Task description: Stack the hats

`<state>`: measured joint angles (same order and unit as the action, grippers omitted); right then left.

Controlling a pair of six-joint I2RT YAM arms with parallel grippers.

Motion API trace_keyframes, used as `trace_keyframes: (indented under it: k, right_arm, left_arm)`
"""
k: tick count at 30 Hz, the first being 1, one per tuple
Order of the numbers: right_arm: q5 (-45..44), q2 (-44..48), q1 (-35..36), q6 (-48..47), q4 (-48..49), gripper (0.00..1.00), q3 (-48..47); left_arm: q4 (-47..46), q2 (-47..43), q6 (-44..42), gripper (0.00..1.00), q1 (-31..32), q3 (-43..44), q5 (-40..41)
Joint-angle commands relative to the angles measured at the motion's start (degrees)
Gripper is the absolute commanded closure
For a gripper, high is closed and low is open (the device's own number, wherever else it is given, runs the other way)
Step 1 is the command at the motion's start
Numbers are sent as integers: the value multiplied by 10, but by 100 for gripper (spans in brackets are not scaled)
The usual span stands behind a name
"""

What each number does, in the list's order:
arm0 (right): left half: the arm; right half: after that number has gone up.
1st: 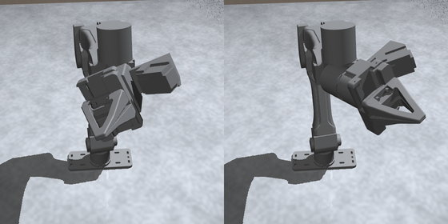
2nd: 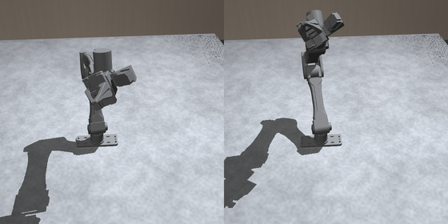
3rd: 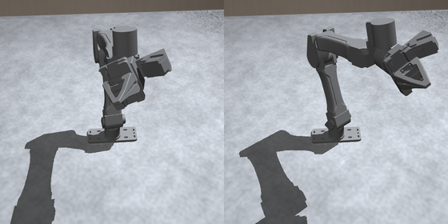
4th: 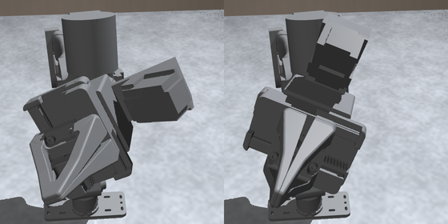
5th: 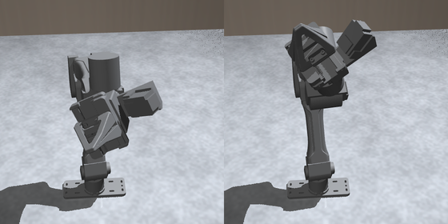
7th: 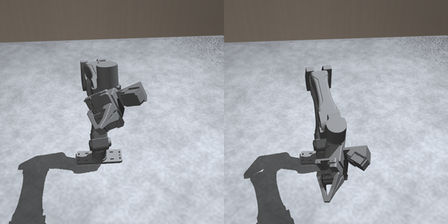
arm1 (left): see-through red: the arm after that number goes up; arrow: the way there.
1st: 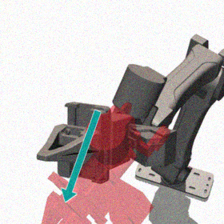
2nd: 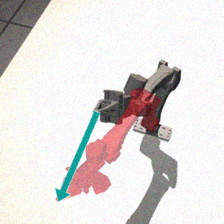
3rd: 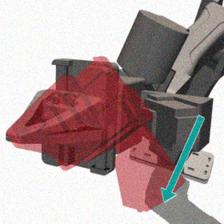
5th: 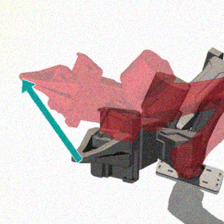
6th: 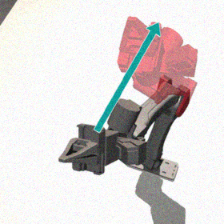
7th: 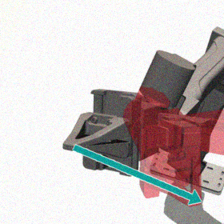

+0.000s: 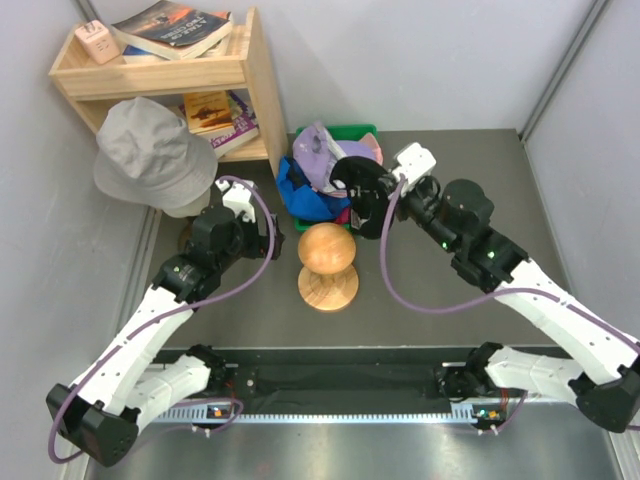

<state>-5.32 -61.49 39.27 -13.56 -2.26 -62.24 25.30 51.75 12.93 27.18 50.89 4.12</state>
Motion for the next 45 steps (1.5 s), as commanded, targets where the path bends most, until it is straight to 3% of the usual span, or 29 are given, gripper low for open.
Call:
trace_keyframes:
  k: [1, 11, 20, 34, 45]
  right_arm:
    - [-90, 41, 76, -65, -32, 100, -8]
    - [-265, 7, 286, -103, -87, 100, -42]
    - [-353, -38, 397, -159, -93, 100, -71]
    - [-349, -125, 476, -209, -95, 100, -90]
    - [-348, -204, 518, -184, -122, 100, -98]
  left_arm:
    - [-30, -12, -1, 7, 2, -3, 2]
    - [-30, -23, 0, 7, 1, -4, 2]
    - [-31, -27, 2, 7, 2, -5, 0]
    - [-32, -28, 6, 7, 2, -7, 1]
    - [-32, -25, 12, 7, 2, -6, -5]
